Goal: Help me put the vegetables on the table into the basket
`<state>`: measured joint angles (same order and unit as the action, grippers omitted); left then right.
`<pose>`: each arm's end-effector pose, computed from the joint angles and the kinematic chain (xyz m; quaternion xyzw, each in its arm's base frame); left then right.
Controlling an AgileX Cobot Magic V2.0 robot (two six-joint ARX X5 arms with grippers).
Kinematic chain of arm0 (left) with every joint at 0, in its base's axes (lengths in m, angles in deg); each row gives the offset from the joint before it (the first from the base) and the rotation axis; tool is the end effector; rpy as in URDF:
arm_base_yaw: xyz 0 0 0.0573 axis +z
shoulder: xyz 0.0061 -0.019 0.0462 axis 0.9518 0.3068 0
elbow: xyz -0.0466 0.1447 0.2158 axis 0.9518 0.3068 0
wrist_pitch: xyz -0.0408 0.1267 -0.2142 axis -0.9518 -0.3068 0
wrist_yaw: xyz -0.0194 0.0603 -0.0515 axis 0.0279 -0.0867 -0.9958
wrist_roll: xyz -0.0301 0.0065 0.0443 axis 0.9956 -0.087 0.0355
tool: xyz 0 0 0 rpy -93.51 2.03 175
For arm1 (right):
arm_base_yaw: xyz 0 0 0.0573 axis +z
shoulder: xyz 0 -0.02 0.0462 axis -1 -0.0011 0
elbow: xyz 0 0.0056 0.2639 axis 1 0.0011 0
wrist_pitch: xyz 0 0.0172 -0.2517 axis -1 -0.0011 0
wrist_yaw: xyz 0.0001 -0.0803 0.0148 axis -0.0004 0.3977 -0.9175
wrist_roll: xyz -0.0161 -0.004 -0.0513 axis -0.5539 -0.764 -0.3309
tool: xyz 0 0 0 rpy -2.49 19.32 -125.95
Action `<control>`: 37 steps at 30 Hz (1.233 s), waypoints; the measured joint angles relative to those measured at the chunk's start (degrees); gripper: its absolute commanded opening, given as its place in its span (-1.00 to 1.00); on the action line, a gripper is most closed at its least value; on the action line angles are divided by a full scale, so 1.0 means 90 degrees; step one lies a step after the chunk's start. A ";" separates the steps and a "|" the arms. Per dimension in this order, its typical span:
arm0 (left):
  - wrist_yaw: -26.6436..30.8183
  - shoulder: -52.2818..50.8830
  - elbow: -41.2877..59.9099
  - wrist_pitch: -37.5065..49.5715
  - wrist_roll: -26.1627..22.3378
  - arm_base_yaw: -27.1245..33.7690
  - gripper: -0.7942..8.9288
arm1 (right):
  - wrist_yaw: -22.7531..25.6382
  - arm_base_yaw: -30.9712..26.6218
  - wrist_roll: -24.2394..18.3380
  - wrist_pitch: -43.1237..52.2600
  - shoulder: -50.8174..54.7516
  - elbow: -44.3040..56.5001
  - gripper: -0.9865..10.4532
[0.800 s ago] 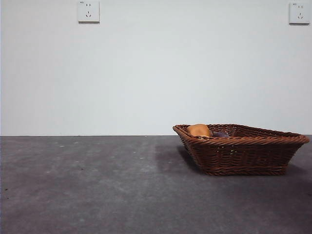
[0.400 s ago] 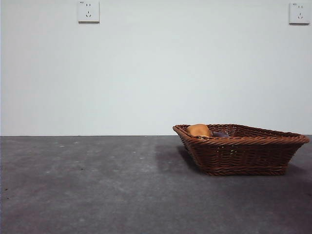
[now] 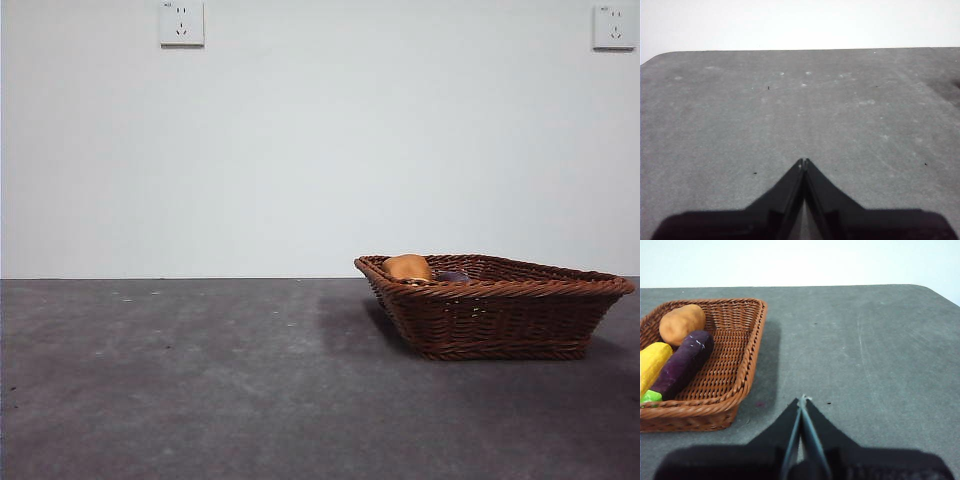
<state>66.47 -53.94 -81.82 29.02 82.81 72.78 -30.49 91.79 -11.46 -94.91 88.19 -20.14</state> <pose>0.0961 0.0009 0.1514 -0.0108 0.0871 0.0014 0.9961 0.0956 0.0014 0.1523 -0.0076 0.0872 -0.0115 0.9961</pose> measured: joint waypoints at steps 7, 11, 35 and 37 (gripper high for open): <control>0.0000 0.0000 0.0000 0.0000 0.0000 0.0000 -0.84 | 0.0000 0.0000 0.0000 0.0002 0.0000 0.0000 -0.83; 0.0000 0.0000 0.0000 0.0000 0.0000 0.0000 -0.84 | 0.0000 0.0000 -0.0002 0.0002 0.0000 0.0000 -0.83; -0.0002 0.0000 0.0000 0.0000 0.0000 0.0000 -0.84 | 0.0000 0.0000 -0.0002 0.0002 0.0000 0.0000 -0.83; -0.0002 0.0000 0.0000 0.0000 0.0000 0.0000 -0.84 | 0.0000 0.0000 0.0000 0.0002 0.0000 0.0000 -0.83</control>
<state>66.45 -53.94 -81.82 29.02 82.81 72.78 -30.49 91.79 -11.46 -94.88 88.19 -20.14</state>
